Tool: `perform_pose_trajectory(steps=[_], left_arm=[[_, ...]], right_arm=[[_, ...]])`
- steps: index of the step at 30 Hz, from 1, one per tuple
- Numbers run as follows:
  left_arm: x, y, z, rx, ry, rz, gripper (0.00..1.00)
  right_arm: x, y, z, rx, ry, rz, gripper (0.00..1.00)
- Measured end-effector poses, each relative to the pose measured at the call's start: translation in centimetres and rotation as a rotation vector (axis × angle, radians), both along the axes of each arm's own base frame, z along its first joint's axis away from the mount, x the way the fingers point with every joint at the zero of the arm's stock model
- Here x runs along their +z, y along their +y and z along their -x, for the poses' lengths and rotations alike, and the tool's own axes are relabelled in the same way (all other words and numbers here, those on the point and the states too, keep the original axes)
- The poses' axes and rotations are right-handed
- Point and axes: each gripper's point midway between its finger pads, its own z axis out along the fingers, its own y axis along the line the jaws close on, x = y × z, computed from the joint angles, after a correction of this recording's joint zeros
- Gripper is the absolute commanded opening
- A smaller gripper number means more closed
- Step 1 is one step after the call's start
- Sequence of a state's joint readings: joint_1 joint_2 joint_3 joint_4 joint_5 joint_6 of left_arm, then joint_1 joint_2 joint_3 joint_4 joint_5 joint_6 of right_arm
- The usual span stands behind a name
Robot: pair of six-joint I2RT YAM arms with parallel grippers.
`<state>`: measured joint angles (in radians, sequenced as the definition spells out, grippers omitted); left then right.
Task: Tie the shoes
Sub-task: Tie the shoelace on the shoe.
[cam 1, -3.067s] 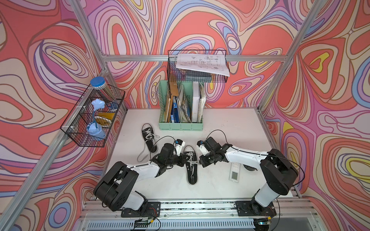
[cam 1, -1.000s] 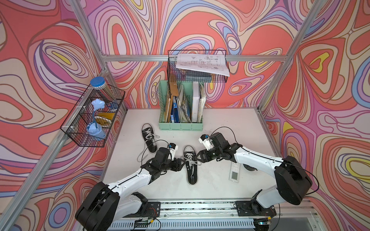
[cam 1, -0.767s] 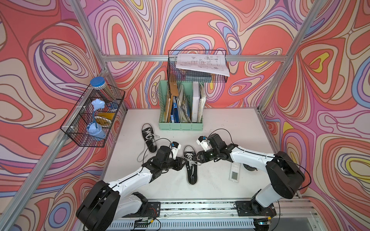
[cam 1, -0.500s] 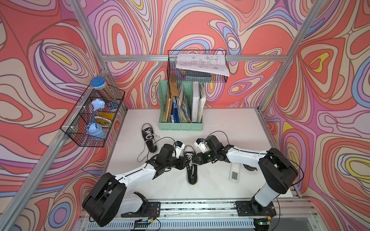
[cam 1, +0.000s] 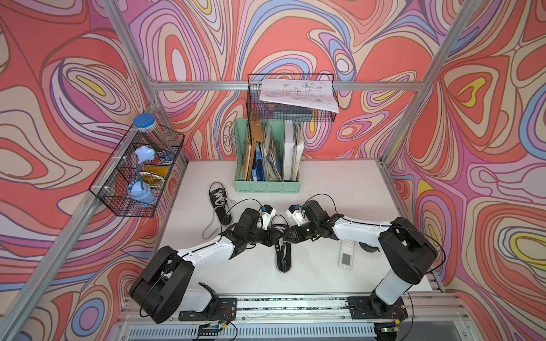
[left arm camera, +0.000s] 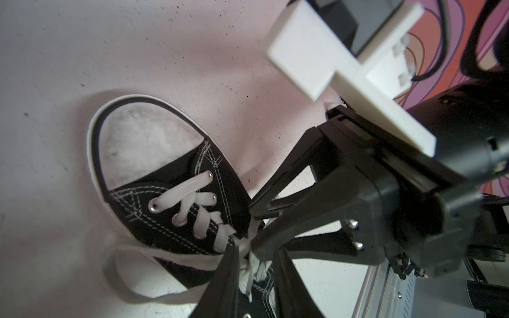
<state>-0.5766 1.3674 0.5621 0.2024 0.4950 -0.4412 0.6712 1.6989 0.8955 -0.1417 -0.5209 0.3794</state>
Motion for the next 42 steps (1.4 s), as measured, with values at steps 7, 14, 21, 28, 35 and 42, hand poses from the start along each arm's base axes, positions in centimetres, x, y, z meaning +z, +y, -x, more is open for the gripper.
perform_pose_trajectory(steps=[7,14,21,28,35,42], left_arm=[[0.0,0.0,0.0,-0.002,0.002,0.001,0.24],[0.0,0.0,0.1,-0.003,0.003,0.000,0.24],[-0.4,0.1,0.3,-0.002,0.019,-0.011,0.25],[-0.8,0.3,0.6,-0.002,0.037,-0.023,0.17],[-0.9,0.6,0.7,0.006,0.039,-0.032,0.05],[0.7,1.7,0.5,0.057,-0.018,-0.047,0.00]], right_arm=[[0.0,0.0,0.0,0.000,0.000,0.000,0.31],[0.0,0.0,0.0,-0.001,-0.001,0.001,0.31],[0.0,0.0,0.0,-0.002,-0.002,0.003,0.31],[0.0,0.0,0.0,-0.002,-0.002,0.003,0.31],[-0.1,-0.1,-0.1,-0.004,-0.004,0.007,0.32],[-0.3,-0.3,-0.2,-0.012,-0.009,0.024,0.32]])
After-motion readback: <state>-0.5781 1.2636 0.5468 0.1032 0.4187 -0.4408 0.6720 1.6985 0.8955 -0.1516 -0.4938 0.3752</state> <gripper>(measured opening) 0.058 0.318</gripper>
